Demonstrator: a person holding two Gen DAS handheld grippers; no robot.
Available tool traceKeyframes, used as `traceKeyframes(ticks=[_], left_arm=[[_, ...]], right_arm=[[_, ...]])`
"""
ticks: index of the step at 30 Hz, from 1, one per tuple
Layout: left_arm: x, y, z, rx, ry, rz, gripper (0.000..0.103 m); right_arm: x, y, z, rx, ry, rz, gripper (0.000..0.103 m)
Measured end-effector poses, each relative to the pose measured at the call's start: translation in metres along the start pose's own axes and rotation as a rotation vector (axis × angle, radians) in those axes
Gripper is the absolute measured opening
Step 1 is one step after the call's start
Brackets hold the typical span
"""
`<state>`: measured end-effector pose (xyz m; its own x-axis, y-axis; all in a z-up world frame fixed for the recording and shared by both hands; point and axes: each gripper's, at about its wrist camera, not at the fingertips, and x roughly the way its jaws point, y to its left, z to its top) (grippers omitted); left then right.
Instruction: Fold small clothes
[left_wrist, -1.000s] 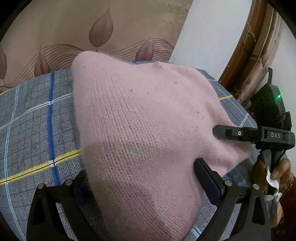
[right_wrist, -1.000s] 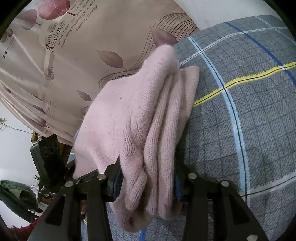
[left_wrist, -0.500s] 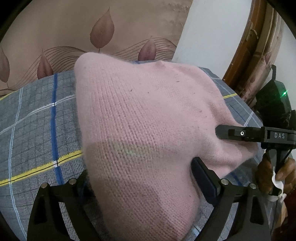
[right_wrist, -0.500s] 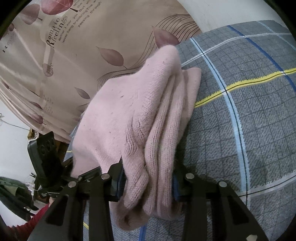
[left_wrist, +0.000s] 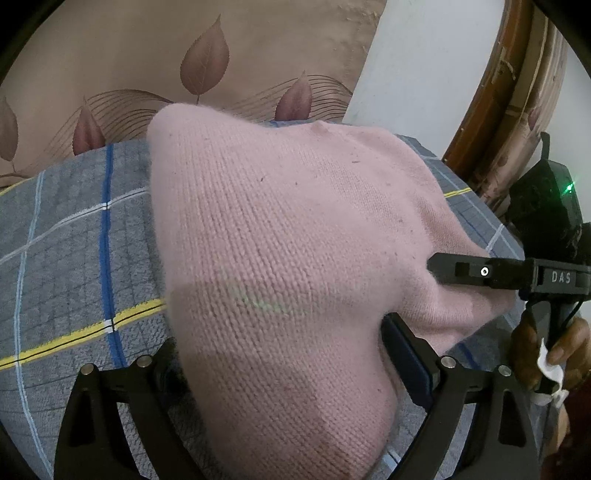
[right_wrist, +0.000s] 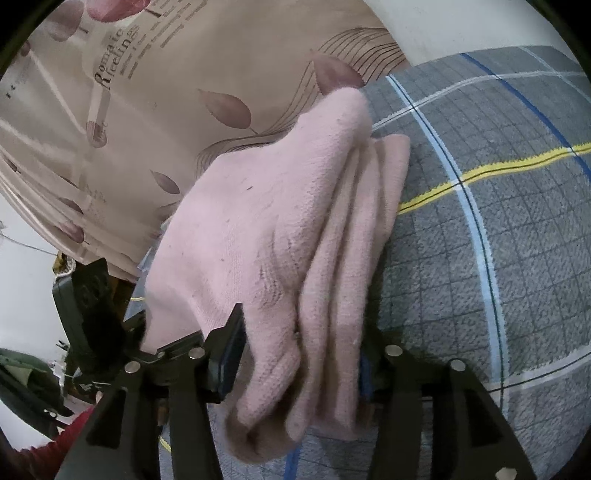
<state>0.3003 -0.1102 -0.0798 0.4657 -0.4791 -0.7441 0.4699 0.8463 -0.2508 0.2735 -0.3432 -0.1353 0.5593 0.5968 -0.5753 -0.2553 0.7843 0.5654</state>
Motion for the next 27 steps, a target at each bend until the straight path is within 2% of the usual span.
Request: traceKeyframes(ticks=[2, 5, 6, 7, 8, 10, 21, 27], left_arm=[[0.0, 0.001, 0.001, -0.001, 0.006, -0.015, 0.096], [0.0, 0.002, 0.002, -0.008, 0.001, -0.026, 0.094], [-0.001, 0.003, 0.002, -0.018, -0.004, -0.029, 0.088], [-0.002, 0.006, 0.003, -0.027, -0.009, -0.027, 0.072], [-0.003, 0.008, 0.004, -0.032, -0.007, -0.04, 0.062], [-0.005, 0.011, 0.005, -0.037, -0.003, -0.053, 0.058], [-0.018, 0.018, 0.008, -0.088, 0.002, -0.098, 0.048], [-0.05, 0.021, 0.002, -0.094, -0.015, -0.092, 0.044]], right_arm=[[0.002, 0.004, 0.0, -0.019, -0.001, -0.015, 0.05], [0.003, 0.006, 0.0, -0.031, 0.002, -0.03, 0.039], [0.003, 0.005, 0.0, -0.02, 0.004, -0.016, 0.036], [0.003, 0.003, 0.0, -0.01, 0.006, 0.0, 0.035], [0.002, 0.001, 0.001, -0.007, 0.008, 0.007, 0.034], [0.003, -0.001, 0.001, 0.011, 0.011, 0.027, 0.033], [-0.003, -0.002, -0.001, 0.104, -0.002, 0.096, 0.031], [-0.007, 0.017, -0.009, 0.104, 0.007, 0.139, 0.03]])
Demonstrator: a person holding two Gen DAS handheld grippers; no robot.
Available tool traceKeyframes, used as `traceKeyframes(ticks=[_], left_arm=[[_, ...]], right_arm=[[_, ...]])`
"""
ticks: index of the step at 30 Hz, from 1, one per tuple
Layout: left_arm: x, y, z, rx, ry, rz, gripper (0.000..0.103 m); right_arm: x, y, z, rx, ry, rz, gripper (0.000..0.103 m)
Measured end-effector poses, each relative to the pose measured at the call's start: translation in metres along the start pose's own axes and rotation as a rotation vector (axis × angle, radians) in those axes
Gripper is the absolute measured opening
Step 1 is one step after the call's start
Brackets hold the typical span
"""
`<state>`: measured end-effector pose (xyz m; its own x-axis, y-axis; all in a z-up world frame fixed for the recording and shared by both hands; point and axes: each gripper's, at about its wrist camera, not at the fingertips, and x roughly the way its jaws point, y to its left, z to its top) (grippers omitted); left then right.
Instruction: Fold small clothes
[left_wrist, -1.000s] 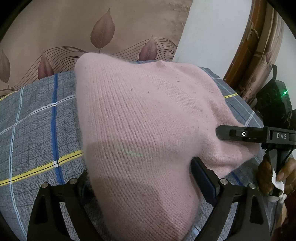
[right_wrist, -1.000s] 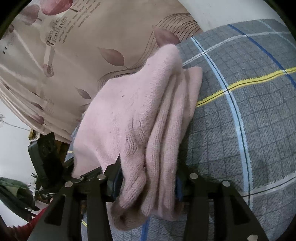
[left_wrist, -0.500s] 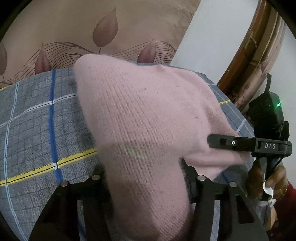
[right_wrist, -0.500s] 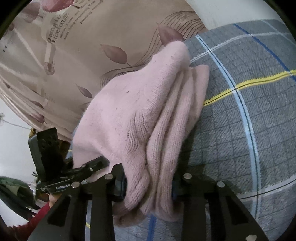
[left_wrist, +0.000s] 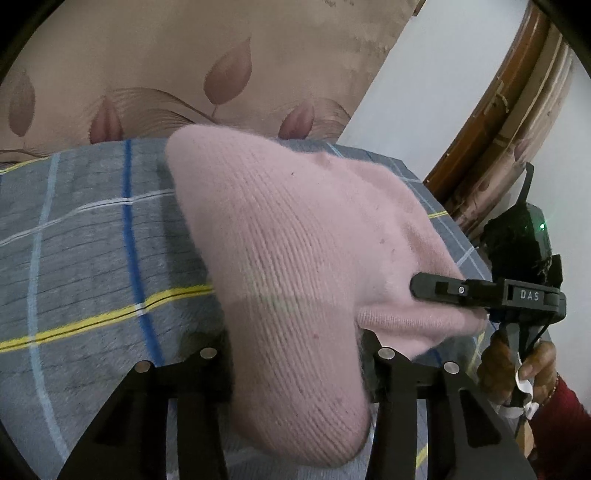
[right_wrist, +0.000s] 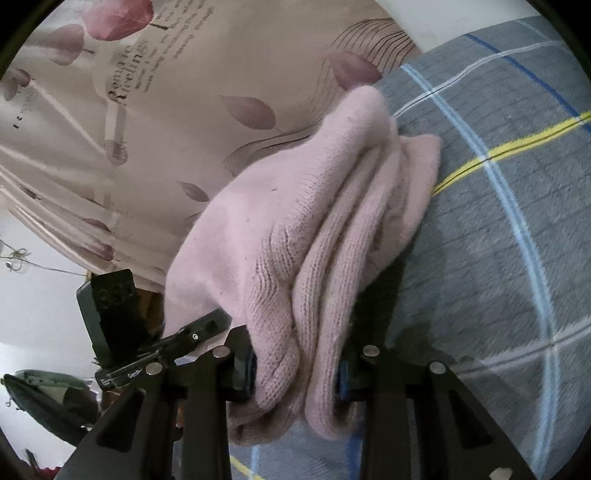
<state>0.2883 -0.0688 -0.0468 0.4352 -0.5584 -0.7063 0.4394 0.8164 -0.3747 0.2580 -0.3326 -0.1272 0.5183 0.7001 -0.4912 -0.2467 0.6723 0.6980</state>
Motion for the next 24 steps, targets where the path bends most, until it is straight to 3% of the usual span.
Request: traceKeyframes(ticks=[13, 17, 21, 24], left_arm=[[-0.064, 0.007, -0.052, -0.021, -0.006, 0.041, 0.044], [-0.069, 0.011, -0.066, -0.028, -0.003, 0.055, 0.052], [-0.083, 0.024, -0.069, -0.081, -0.007, -0.022, 0.054], [-0.095, 0.031, -0.062, -0.073, -0.043, -0.038, 0.06]], right_arm=[[0.007, 0.041, -0.054, -0.026, 0.048, 0.074, 0.03], [0.008, 0.037, -0.063, -0.027, 0.051, 0.058, 0.03], [0.006, 0.029, -0.065, -0.038, 0.054, 0.034, 0.03], [0.007, 0.023, -0.065, -0.036, 0.06, 0.046, 0.032]])
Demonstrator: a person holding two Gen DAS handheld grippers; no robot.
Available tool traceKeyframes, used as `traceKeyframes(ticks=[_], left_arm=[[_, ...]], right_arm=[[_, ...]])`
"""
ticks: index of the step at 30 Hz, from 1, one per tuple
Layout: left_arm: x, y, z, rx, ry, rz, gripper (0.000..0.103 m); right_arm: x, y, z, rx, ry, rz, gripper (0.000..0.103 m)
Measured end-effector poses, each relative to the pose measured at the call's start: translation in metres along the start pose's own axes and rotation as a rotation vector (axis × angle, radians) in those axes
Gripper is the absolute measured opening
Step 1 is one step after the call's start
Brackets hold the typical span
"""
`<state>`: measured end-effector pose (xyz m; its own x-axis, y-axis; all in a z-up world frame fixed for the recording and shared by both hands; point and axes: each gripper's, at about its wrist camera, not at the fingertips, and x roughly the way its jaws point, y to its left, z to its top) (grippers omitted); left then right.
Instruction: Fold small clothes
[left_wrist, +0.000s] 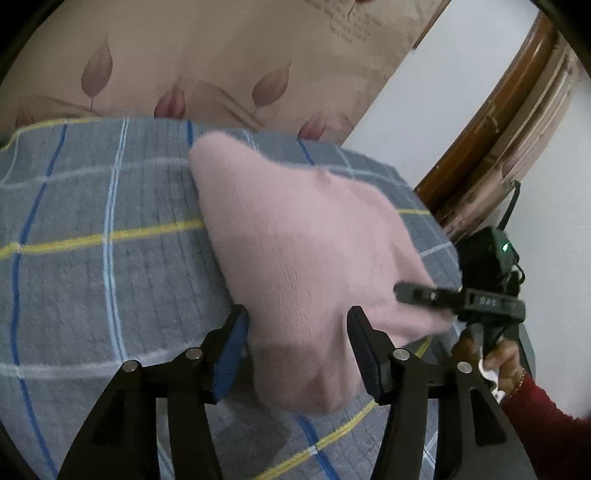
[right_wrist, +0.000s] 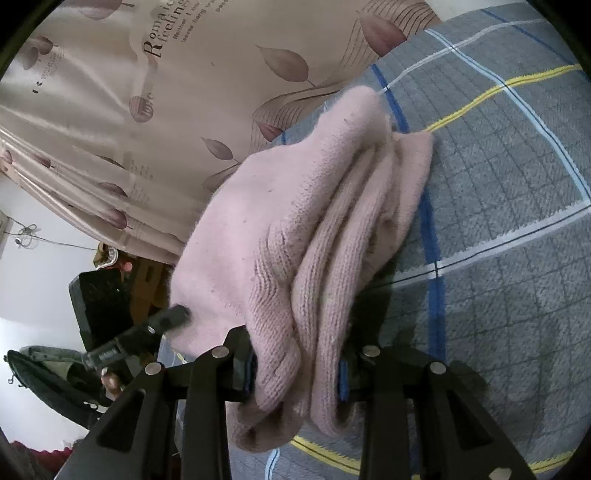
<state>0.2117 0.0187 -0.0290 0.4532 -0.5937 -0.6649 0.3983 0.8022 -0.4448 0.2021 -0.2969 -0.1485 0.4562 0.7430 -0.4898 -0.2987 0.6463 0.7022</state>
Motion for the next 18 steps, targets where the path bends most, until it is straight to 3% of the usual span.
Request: traceKeyframes(ticks=[2, 6, 9, 11, 16, 18], left_arm=[[-0.001, 0.005, 0.01, 0.001, -0.014, -0.016, 0.072], [0.023, 0.02, 0.031, -0.013, 0.047, -0.054, 0.073], [0.042, 0.031, 0.039, -0.064, 0.095, -0.125, 0.075], [0.056, 0.035, 0.042, -0.068, 0.134, -0.141, 0.081], [0.077, 0.043, 0.045, -0.11, 0.16, -0.176, 0.084], [0.079, 0.045, 0.045, -0.13, 0.148, -0.184, 0.084]], right_arm=[[0.002, 0.0, 0.002, 0.002, -0.001, 0.009, 0.037], [0.0, -0.011, 0.005, 0.061, -0.006, 0.056, 0.05], [-0.001, -0.014, 0.011, 0.078, -0.013, 0.066, 0.053], [0.002, -0.013, 0.016, 0.07, -0.008, 0.053, 0.054], [0.02, -0.013, 0.038, 0.054, 0.011, 0.031, 0.054], [0.024, -0.013, 0.044, 0.041, 0.01, 0.028, 0.047]])
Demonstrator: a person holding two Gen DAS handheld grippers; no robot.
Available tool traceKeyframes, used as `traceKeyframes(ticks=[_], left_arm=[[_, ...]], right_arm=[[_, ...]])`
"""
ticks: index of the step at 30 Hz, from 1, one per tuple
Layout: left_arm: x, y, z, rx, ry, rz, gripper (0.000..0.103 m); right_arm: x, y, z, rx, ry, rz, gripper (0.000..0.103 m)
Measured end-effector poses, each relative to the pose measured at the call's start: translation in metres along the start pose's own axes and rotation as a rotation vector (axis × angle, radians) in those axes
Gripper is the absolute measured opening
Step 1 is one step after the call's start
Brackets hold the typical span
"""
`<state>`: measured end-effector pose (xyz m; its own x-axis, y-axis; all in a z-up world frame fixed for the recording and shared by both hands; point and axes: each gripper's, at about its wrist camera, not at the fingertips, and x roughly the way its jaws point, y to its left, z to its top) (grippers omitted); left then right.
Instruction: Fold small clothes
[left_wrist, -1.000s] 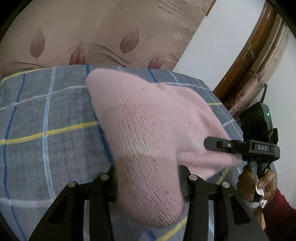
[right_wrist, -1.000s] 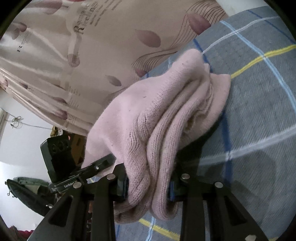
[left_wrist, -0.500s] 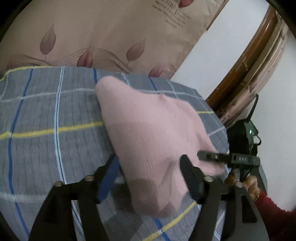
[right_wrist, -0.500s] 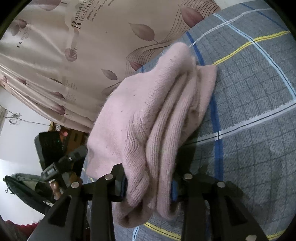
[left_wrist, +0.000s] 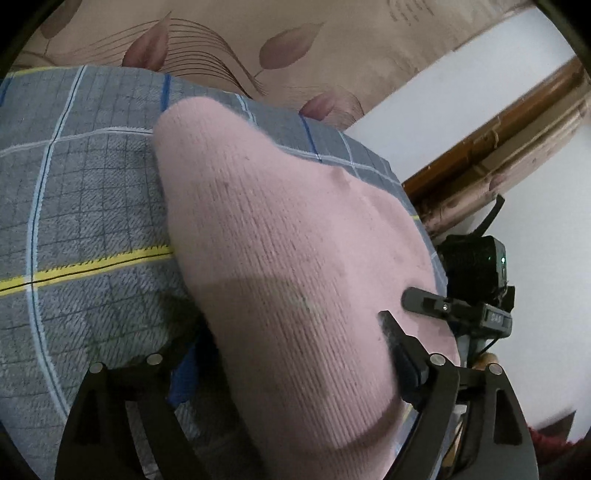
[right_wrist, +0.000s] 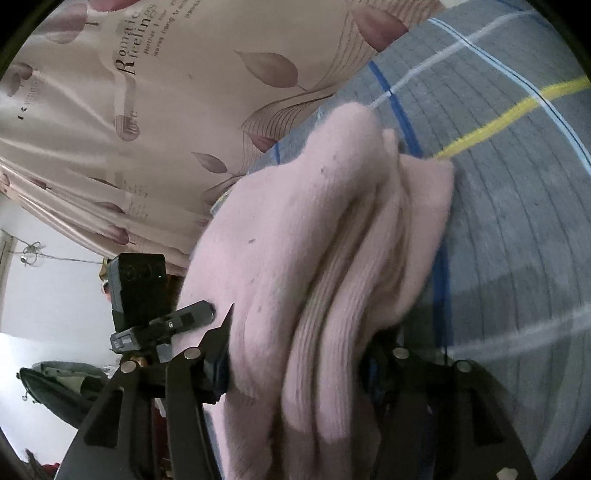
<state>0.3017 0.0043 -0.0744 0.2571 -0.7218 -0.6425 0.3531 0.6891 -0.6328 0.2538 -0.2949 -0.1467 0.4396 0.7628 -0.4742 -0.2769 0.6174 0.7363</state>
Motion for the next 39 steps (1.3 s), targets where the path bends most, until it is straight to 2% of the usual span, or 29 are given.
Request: traceKeyframes(ticks=[2, 3, 5, 10, 16, 24, 32, 39], left_arm=[[0.001, -0.001, -0.001, 0.011, -0.014, 0.024, 0.081], [0.001, -0.005, -0.003, 0.033, -0.024, 0.059, 0.078], [0.002, -0.013, -0.006, 0.075, -0.041, 0.117, 0.071], [0.003, -0.029, -0.017, 0.151, -0.104, 0.196, 0.066], [0.003, -0.033, -0.022, 0.173, -0.135, 0.233, 0.065], [0.003, -0.049, -0.023, 0.21, -0.175, 0.336, 0.061], [-0.009, -0.06, -0.031, 0.247, -0.208, 0.39, 0.052], [-0.025, -0.071, -0.04, 0.26, -0.225, 0.411, 0.049]], right_arm=[[-0.002, -0.001, 0.003, -0.01, -0.013, -0.002, 0.04], [-0.004, 0.0, 0.003, -0.025, -0.02, -0.005, 0.038], [-0.003, 0.002, -0.003, -0.064, -0.024, -0.042, 0.037], [-0.001, -0.005, -0.005, -0.048, -0.03, -0.04, 0.036], [0.001, 0.002, -0.006, -0.08, -0.041, -0.083, 0.037], [0.002, 0.012, -0.004, -0.118, -0.042, -0.122, 0.037], [-0.002, 0.03, -0.005, -0.135, -0.059, -0.118, 0.037], [-0.008, 0.047, -0.012, -0.15, -0.067, -0.097, 0.037]])
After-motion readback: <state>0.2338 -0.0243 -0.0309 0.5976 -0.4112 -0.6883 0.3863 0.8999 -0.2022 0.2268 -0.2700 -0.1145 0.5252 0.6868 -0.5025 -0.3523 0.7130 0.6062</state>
